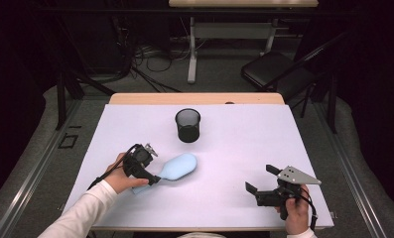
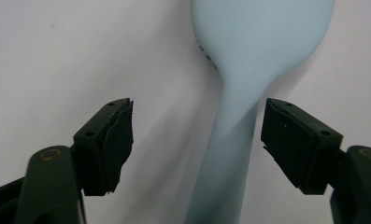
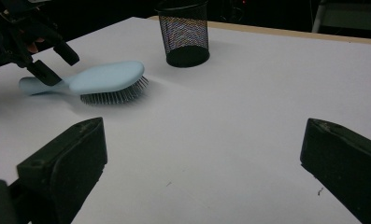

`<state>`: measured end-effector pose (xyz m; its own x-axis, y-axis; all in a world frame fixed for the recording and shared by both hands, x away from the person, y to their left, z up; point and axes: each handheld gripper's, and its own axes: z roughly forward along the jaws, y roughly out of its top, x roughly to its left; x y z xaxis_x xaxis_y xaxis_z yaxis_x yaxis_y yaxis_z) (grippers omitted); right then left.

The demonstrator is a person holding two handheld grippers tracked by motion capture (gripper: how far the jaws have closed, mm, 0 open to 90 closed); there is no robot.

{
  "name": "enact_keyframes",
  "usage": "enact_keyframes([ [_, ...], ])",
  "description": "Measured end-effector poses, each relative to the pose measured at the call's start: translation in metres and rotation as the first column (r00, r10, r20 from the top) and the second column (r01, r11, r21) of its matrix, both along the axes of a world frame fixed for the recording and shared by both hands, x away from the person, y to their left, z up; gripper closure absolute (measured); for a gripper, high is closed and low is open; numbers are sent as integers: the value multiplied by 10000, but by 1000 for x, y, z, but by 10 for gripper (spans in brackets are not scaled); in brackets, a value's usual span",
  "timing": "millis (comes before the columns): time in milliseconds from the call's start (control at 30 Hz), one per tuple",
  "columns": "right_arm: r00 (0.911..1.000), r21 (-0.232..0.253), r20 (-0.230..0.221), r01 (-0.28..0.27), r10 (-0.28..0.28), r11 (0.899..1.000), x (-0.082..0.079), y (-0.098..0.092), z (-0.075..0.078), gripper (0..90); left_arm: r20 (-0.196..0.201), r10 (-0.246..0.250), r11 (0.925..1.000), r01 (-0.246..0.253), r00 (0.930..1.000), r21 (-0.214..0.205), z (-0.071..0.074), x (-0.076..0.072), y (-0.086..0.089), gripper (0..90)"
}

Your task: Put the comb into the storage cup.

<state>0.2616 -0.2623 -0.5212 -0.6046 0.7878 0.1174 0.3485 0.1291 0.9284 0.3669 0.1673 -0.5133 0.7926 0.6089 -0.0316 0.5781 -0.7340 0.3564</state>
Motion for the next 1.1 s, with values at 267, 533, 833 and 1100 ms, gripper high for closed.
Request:
enact_keyframes([
  [267,10000,25,-28,-1,1,10000,0,0,0,6,-60,-260,9996,260,9996,107,-4,-2,-6,386],
  [533,10000,3,-24,-21,21,10000,0,-1,0,6,-93,-583,9983,583,9983,37,-9,-5,-10,446],
  [833,10000,27,-44,-12,12,10000,0,-1,-1,7,-253,-655,9977,659,9975,141,-12,-5,-13,529],
  [1100,10000,-12,-41,-18,18,10000,0,-1,-1,7,-316,-677,9974,684,9972,209,-15,-4,-16,587],
])
